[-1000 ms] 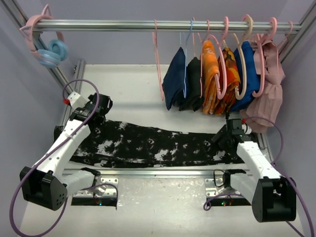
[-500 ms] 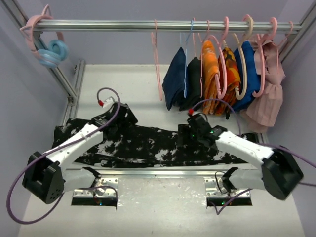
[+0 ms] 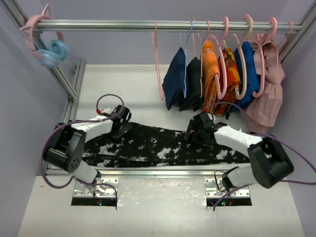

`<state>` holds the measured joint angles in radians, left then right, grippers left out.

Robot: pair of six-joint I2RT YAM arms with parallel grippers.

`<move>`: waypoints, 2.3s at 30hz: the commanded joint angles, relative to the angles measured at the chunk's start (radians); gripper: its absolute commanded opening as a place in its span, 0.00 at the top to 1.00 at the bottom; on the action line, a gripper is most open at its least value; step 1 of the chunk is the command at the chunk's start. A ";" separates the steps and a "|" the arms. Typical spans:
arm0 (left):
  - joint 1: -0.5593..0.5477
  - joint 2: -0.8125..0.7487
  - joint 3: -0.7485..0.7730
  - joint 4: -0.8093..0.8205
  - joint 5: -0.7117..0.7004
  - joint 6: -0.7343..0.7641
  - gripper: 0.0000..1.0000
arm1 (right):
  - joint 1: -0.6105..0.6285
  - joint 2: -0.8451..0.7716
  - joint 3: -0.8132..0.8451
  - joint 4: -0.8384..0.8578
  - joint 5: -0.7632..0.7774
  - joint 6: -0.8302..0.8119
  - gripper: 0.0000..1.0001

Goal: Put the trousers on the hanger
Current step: Fold the trousers at the center of the board.

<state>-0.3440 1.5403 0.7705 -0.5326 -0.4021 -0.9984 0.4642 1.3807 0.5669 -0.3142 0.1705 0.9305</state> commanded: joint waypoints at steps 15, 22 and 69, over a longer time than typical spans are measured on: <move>0.128 -0.351 0.154 -0.255 -0.274 0.039 0.00 | -0.020 -0.175 -0.064 -0.006 -0.164 -0.216 0.01; 0.613 -0.650 -0.103 -0.144 -0.084 0.058 0.00 | 0.020 -0.226 -0.009 -0.049 -0.195 -0.277 0.01; 0.948 -0.880 0.048 0.348 0.650 0.429 1.00 | 0.467 0.409 0.343 -0.117 0.152 0.107 0.02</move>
<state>0.5953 0.7487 0.8362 -0.4093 0.1132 -0.6045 0.8183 1.6162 0.7805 -0.3922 0.2640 0.8134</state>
